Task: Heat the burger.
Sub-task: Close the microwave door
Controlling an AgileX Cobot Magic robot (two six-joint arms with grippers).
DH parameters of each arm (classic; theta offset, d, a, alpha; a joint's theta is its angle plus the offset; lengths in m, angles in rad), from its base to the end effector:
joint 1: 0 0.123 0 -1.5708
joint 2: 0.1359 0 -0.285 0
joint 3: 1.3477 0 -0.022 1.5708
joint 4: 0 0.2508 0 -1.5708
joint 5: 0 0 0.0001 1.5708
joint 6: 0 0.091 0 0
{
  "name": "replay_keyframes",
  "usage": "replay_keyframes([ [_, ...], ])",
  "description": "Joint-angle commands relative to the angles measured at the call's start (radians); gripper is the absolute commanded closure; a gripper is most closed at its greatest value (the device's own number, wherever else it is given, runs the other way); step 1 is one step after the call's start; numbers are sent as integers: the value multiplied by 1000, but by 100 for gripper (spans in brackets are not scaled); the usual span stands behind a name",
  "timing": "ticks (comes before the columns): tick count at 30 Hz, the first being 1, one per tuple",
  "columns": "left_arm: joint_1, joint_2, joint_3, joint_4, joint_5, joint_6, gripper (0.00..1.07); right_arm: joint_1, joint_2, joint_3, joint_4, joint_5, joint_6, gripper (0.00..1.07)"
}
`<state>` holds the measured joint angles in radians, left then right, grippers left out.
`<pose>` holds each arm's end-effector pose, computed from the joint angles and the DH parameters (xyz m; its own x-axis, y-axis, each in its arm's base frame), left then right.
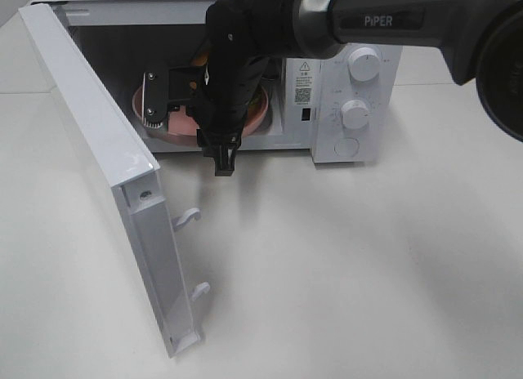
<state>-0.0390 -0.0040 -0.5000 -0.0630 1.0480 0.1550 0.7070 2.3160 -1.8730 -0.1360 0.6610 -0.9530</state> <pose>-0.0052 -0.0048 0.2784 -0.4258 0.1397 -0.8940 0.1414 0.9861 0.0868 0.3931 0.3259 0.1606 0.2207 -0.9552 -0.1972 -0.8624 -0.0967 -0.4969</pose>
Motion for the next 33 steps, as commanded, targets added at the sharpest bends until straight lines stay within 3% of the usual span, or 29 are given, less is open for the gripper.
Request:
replay_keyframes([
  [1, -1, -24, 3, 1, -14, 0, 106, 2, -20, -7, -1, 0, 62, 62],
  [8, -1, -24, 3, 1, -14, 0, 106, 3, -24, -24, 30, 62, 187, 49],
  [10, -1, -24, 3, 1, -14, 0, 106, 3, -24, -59, 34, 88, 322, 40],
  [15, -1, -24, 3, 1, -14, 0, 106, 3, -24, -100, 35, 157, 451, 33],
  [21, -1, -24, 3, 1, -14, 0, 106, 3, -24, -112, 51, 219, 524, 30],
  [28, -1, -24, 3, 1, -14, 0, 106, 3, -24, -112, 44, 243, 765, 31],
  [33, -1, -24, 3, 1, -14, 0, 106, 3, -24, -112, 53, 284, 786, 31],
])
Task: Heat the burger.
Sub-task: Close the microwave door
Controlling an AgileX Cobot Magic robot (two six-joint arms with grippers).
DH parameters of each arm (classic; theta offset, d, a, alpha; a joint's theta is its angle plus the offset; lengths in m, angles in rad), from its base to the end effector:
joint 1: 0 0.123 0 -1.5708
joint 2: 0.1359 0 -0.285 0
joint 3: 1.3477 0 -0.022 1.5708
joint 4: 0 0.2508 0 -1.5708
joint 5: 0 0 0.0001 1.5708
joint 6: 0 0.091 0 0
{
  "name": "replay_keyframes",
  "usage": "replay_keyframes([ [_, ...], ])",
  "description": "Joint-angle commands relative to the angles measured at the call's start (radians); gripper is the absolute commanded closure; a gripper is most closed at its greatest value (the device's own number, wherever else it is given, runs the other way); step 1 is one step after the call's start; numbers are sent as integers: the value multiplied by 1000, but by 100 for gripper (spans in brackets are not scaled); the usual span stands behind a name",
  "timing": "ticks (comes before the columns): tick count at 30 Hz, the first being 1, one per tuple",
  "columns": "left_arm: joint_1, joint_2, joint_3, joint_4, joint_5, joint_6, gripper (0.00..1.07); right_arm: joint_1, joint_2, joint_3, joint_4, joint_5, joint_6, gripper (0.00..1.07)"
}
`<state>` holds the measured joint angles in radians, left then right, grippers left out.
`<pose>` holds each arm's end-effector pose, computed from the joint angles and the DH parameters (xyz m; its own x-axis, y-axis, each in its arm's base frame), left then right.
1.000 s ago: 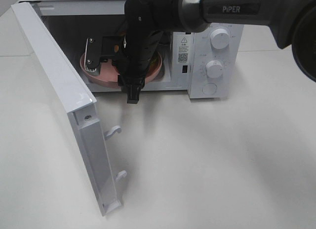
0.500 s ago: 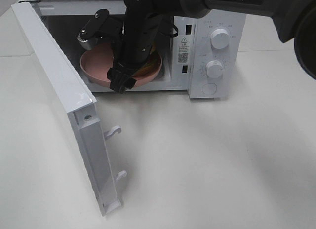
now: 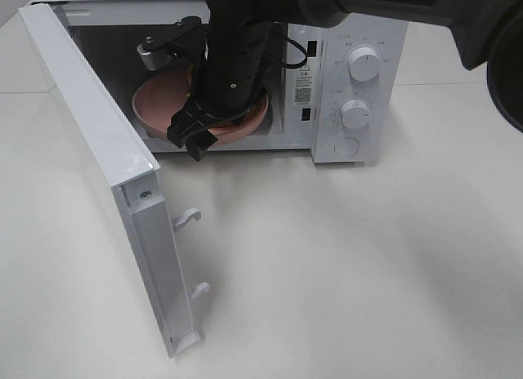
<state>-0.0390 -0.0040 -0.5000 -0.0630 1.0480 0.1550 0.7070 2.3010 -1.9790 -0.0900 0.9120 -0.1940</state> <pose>-0.0052 -0.0048 0.2784 -0.4258 0.1397 -0.8940 0.1414 0.9861 0.0868 0.3871 0.3222 0.1880 -0.5167 -0.7650 -0.3845 -0.7770 0.6076 -0.1646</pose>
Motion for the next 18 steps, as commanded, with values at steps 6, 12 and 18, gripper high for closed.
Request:
replay_keyframes([
  [6, -1, -24, 3, 1, -14, 0, 106, 3, -10, -6, 25, 100, 118, 31],
  [12, -1, -24, 3, 1, -14, 0, 106, 3, -11, -6, 29, 155, 194, 31],
  [18, -1, -24, 3, 1, -14, 0, 106, 3, -46, -6, 36, 208, 241, 31],
])
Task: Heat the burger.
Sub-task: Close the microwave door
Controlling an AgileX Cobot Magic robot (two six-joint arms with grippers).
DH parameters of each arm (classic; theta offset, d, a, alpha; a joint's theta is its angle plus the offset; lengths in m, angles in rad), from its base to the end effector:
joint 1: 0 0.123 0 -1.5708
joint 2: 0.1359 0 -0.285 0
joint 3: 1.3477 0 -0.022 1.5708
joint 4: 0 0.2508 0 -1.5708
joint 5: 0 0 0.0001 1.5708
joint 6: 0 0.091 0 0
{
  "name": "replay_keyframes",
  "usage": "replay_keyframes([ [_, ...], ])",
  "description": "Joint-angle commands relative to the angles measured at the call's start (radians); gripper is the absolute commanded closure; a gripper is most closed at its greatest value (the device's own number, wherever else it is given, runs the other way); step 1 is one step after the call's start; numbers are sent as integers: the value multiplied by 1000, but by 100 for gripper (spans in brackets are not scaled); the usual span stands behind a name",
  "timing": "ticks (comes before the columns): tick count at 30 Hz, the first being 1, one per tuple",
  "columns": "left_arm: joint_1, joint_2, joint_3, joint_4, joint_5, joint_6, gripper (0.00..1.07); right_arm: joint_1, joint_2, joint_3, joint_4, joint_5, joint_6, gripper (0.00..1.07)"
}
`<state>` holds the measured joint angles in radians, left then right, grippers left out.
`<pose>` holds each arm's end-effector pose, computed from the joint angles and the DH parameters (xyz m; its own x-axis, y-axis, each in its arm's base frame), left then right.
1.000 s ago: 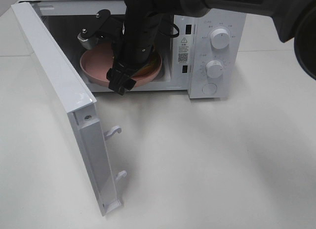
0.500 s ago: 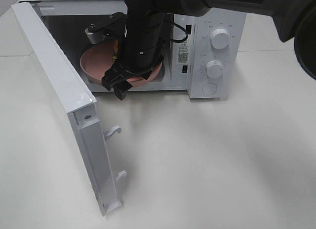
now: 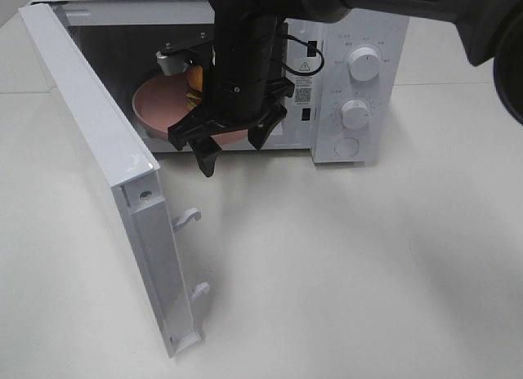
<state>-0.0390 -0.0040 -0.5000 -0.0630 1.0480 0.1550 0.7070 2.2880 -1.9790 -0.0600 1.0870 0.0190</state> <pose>-0.0052 -0.0048 0.2784 -0.4258 0.1397 -0.8940 0.1414 0.9861 0.0868 0.3739 0.3131 0.1889 -0.7285 -0.6341 -0.2593 -0.6447 0.7626 -0.0536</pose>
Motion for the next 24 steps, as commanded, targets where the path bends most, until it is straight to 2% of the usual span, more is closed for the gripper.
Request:
replay_keyframes([
  [1, -1, -24, 3, 1, -14, 0, 106, 3, -33, -6, 6, 33, 28, 31],
  [6, -1, -24, 3, 1, -14, 0, 106, 3, -93, -6, 12, 155, 30, 31],
  [18, -1, -24, 3, 1, -14, 0, 106, 0, -219, 3, -10, 162, 67, 31],
  [23, -1, -24, 3, 1, -14, 0, 106, -1, -291, 40, -84, 162, 91, 31],
  [24, -1, -24, 3, 1, -14, 0, 106, -1, -329, 74, -125, 162, 113, 31],
])
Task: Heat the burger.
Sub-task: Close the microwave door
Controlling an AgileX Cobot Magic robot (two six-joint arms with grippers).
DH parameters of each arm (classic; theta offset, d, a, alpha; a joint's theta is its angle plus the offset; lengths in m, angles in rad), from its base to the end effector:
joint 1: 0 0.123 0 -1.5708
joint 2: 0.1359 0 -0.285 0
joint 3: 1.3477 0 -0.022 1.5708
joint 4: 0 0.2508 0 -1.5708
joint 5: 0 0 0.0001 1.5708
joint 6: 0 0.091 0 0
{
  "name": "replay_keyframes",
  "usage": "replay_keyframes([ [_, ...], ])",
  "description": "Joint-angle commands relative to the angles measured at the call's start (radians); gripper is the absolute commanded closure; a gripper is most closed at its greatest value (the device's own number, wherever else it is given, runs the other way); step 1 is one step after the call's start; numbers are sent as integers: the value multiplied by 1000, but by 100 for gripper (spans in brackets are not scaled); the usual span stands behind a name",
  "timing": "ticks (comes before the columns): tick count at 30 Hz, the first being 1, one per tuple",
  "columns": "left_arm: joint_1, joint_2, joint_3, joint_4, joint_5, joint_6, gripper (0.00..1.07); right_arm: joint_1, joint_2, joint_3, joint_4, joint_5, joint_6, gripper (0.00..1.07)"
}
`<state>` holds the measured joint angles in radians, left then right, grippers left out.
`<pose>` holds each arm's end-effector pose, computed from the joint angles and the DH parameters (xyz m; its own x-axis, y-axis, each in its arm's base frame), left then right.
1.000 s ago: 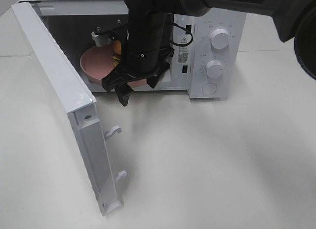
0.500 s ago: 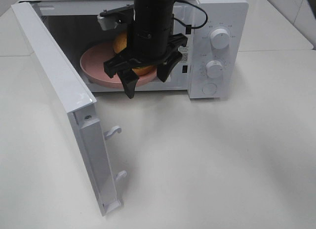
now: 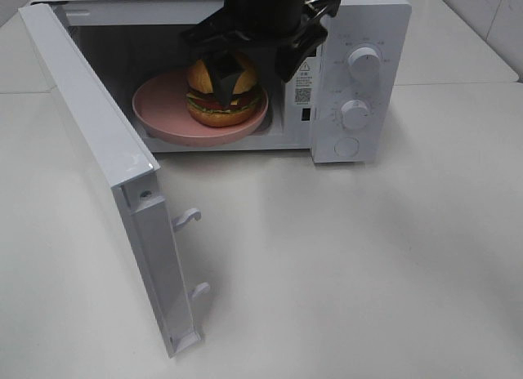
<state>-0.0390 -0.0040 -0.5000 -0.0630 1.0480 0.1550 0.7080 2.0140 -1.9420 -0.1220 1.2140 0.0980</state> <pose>-0.0052 -0.0048 0.2784 -0.4258 0.1397 -0.8940 0.1414 0.9861 0.0868 0.3405 0.2779 0.3032 -0.7398 -0.5612 -0.3711 -0.5744 0.8140 -0.0858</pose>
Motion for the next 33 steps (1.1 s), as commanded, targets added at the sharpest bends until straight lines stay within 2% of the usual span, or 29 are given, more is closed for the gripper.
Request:
replay_keyframes([
  [1, -1, -24, 3, 1, -14, 0, 106, -8, -77, 57, -83, 35, 45, 31],
  [5, -1, -24, 3, 1, -14, 0, 106, -49, -160, 125, -74, 34, 59, 31],
  [6, -1, -24, 3, 1, -14, 0, 106, -92, -193, 158, -70, 34, 67, 31],
  [8, -1, -24, 3, 1, -14, 0, 106, -116, -212, 175, -70, 34, 75, 31],
  [9, -1, -24, 3, 1, -14, 0, 106, -163, -244, 205, -70, 34, 83, 31],
  [11, -1, -24, 3, 1, -14, 0, 106, -189, -261, 223, -70, 34, 85, 31],
  [12, -1, -24, 3, 1, -14, 0, 106, -237, -296, 254, -70, 34, 93, 31],
  [13, -1, -24, 3, 1, -14, 0, 106, -237, -296, 254, -70, 34, 93, 31],
  [14, -1, -24, 3, 1, -14, 0, 106, -285, -330, 288, -70, 34, 101, 31],
  [15, -1, -24, 3, 1, -14, 0, 106, -285, -330, 288, -70, 34, 101, 31],
  [17, -1, -24, 3, 1, -14, 0, 106, -354, -382, 341, -71, 34, 112, 31],
  [20, -1, -24, 3, 1, -14, 0, 106, -395, -439, 393, -70, 34, 118, 31],
  [23, -1, -24, 3, 1, -14, 0, 106, -400, -485, 430, -70, 34, 119, 31],
  [25, -1, -24, 3, 1, -14, 0, 106, -399, -554, 502, -54, 34, 120, 31],
  [27, -1, -24, 3, 1, -14, 0, 106, -396, -574, 523, -40, 33, 120, 31],
  [28, -1, -24, 3, 1, -14, 0, 106, -395, -625, 570, -25, 33, 120, 31],
  [33, -1, -24, 3, 1, -14, 0, 106, -395, -718, 673, -15, 33, 122, 31],
])
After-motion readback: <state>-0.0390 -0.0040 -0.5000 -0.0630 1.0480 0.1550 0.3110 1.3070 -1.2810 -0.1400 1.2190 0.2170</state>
